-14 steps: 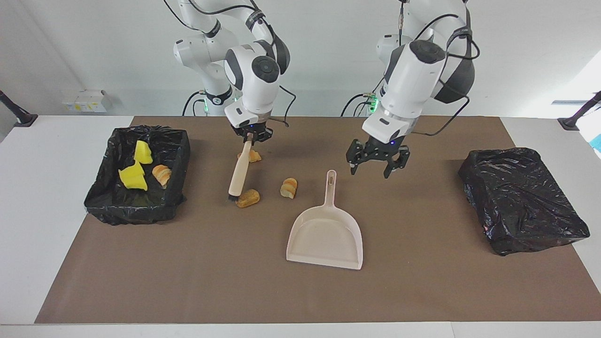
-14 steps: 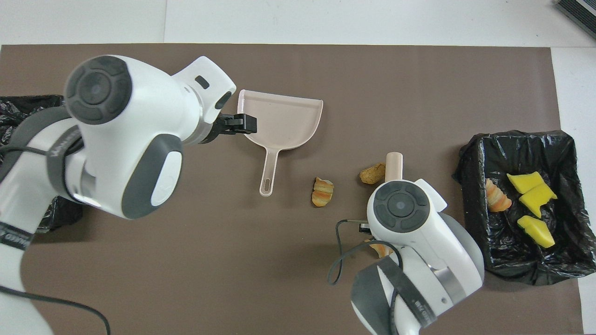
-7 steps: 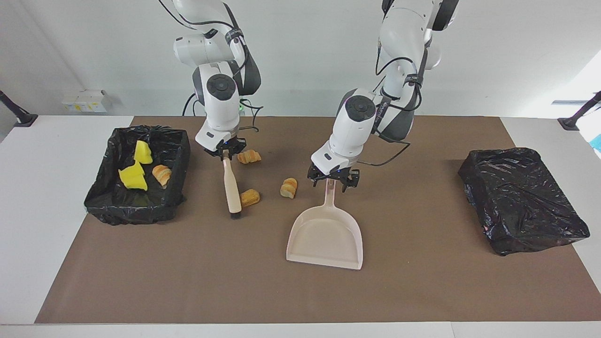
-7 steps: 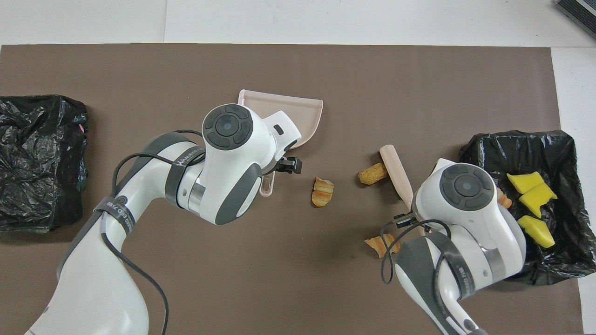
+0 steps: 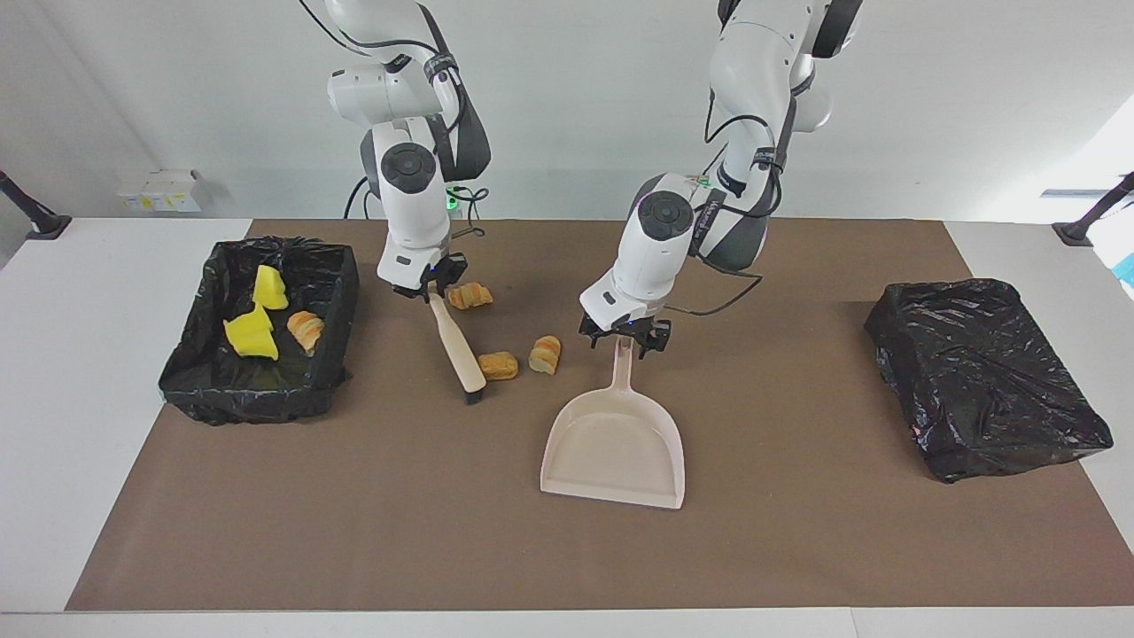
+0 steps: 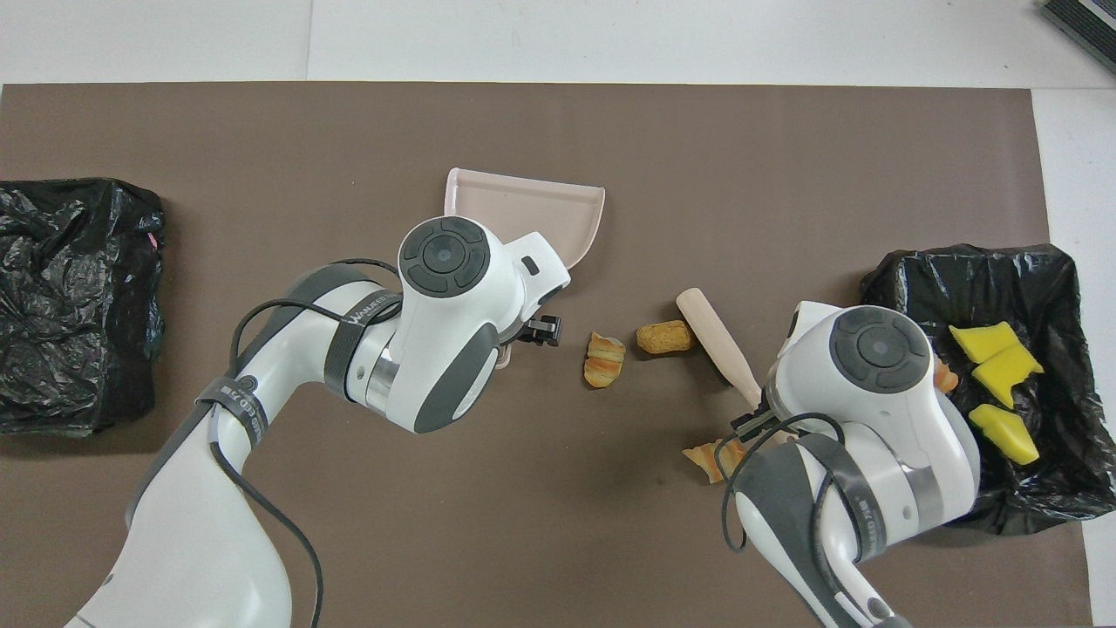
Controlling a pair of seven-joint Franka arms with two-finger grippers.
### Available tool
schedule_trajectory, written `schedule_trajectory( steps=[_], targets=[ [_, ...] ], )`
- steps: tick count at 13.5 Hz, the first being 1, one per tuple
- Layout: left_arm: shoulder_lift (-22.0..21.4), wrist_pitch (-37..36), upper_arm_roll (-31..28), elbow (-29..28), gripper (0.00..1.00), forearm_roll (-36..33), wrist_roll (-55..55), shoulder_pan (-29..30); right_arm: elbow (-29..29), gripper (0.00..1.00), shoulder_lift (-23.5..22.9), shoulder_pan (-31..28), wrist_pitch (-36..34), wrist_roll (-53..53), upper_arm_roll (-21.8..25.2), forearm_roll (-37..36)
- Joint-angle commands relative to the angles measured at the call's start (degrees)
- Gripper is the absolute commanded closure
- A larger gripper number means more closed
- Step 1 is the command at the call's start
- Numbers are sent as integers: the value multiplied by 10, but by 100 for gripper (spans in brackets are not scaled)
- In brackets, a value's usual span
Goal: Sweep and dump trash in bin
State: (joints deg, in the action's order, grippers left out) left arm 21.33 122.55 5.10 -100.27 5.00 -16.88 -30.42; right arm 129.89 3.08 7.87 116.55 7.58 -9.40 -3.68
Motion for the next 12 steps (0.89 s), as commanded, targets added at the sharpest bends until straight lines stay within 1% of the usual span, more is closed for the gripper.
schedule_trajectory(
  steps=[1, 2, 3, 4, 5, 6, 8, 10, 12],
  targets=[
    [-8, 1, -10, -9, 100, -1, 7, -10, 5, 100, 10, -2, 7, 29, -2, 11],
    [-8, 2, -10, -7, 100, -2, 8, -9, -2, 100, 10, 4, 3, 28, -2, 11],
    [-8, 1, -11, -4, 100, -16, 13, -8, -8, 100, 10, 5, 1, 28, -2, 12],
    [-8, -2, -10, 2, 100, -71, 27, -9, -14, 100, 10, 5, -1, 27, -1, 12],
    [-8, -8, -9, 3, 100, -108, 35, -6, -25, 100, 11, 5, -9, 24, -1, 12],
    [-13, -14, -9, 2, 100, -110, 59, -2, -38, 100, 11, 5, -20, 23, -1, 12],
    [-35, -34, -17, 3, 100, -109, 148, 17, -61, 100, 11, 3, -28, 21, 0, 11],
    [-61, -75, -17, 3, 100, -110, 252, 59, -79, 100, 12, -3, -41, 17, 1, 11],
    [-89, -130, -17, 2, 100, -109, 392, 111, -85, 100, 24, 0, -64, -54, 0, 11]
  ],
)
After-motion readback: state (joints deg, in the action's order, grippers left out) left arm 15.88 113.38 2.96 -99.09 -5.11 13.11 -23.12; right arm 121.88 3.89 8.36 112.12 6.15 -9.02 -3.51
